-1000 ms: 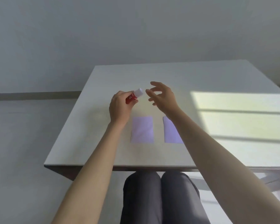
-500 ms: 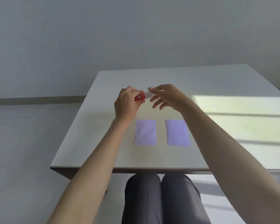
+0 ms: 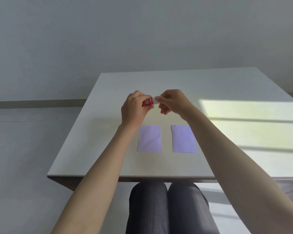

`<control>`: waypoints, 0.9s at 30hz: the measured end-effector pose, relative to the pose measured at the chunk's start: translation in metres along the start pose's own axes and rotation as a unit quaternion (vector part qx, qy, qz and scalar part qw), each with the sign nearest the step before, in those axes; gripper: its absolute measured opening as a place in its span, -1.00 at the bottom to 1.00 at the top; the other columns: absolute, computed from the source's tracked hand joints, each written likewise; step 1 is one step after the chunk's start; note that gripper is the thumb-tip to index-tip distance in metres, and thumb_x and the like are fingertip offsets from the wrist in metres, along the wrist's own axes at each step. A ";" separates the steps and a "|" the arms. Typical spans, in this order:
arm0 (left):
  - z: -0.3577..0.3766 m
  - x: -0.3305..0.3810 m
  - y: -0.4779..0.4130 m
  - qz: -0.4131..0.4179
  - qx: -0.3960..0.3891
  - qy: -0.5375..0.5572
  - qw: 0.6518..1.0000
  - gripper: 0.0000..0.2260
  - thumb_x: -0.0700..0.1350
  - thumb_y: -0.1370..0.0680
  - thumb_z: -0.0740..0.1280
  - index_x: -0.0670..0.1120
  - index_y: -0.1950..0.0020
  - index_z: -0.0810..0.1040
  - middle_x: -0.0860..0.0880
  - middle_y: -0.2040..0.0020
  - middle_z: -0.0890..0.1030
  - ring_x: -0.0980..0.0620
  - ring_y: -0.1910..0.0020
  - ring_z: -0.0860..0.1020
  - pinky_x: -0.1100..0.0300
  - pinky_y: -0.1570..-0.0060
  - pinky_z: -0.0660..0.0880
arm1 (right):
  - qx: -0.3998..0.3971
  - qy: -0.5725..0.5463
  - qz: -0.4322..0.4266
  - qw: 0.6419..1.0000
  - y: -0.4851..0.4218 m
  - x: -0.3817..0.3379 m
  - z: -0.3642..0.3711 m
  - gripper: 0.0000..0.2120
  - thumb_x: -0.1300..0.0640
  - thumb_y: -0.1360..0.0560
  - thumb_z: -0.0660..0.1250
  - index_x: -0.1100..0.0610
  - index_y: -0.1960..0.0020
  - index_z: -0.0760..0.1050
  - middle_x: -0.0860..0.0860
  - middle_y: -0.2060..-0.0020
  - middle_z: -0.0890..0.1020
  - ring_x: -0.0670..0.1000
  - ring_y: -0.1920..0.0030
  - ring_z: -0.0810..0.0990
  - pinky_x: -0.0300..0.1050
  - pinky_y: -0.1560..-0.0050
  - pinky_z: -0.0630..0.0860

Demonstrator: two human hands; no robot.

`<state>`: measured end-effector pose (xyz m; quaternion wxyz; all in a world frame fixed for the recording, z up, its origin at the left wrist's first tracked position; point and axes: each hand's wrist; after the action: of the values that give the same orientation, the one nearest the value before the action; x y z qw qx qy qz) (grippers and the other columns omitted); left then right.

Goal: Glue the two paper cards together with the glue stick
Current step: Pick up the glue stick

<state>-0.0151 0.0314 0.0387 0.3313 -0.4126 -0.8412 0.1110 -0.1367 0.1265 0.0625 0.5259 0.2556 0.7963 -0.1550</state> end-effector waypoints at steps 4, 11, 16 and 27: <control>0.002 -0.010 0.007 -0.041 -0.016 0.018 0.999 -0.82 0.04 -0.43 0.43 0.00 0.05 0.66 0.00 0.25 0.51 -0.04 0.24 0.47 0.21 0.38 0.23 | 0.034 0.025 -0.059 0.997 0.001 0.007 -0.011 -0.85 0.31 -0.46 0.34 0.24 -0.02 0.58 0.12 0.23 0.63 0.15 0.27 0.64 0.00 0.10 0.63; -0.007 -0.029 0.007 -0.138 0.022 0.130 0.982 -0.83 -0.01 -0.43 0.38 -0.09 0.26 0.58 -0.05 0.44 0.63 0.14 0.45 0.53 0.21 0.33 0.34 | 0.172 0.260 -0.034 0.950 -0.020 0.037 -0.046 -0.70 0.30 -0.47 0.26 0.28 -0.17 0.57 0.24 -0.14 0.60 0.23 -0.15 0.55 -0.08 -0.13 0.44; -0.010 -0.035 0.003 -0.128 0.037 0.151 0.980 -0.83 -0.10 -0.44 0.37 -0.18 0.28 0.56 -0.14 0.42 0.64 -0.11 0.34 0.59 0.18 0.27 0.37 | 0.156 0.354 0.031 0.922 -0.018 0.073 -0.062 -0.75 0.36 -0.46 0.23 0.38 -0.11 0.52 0.33 -0.08 0.58 0.31 -0.10 0.54 0.04 -0.09 0.49; -0.005 -0.030 0.001 -0.127 0.038 0.193 0.972 -0.87 -0.12 -0.44 0.39 -0.17 0.23 0.61 -0.07 0.39 0.66 0.04 0.35 0.61 0.35 0.24 0.39 | 0.096 0.427 0.049 0.898 -0.004 0.087 -0.064 -0.43 0.18 -0.46 0.34 0.15 -0.44 0.28 0.25 -0.29 0.42 0.26 -0.27 0.43 0.09 -0.23 0.39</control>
<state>0.0020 0.0090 0.0276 0.5142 -0.3032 -0.8020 0.0183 -0.2154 0.1772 0.0080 0.1152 0.3852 0.9121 -0.0809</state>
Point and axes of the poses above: each hand's wrist, its own y-axis away from the middle knuckle, its own z-axis out of the palm, x = y × z
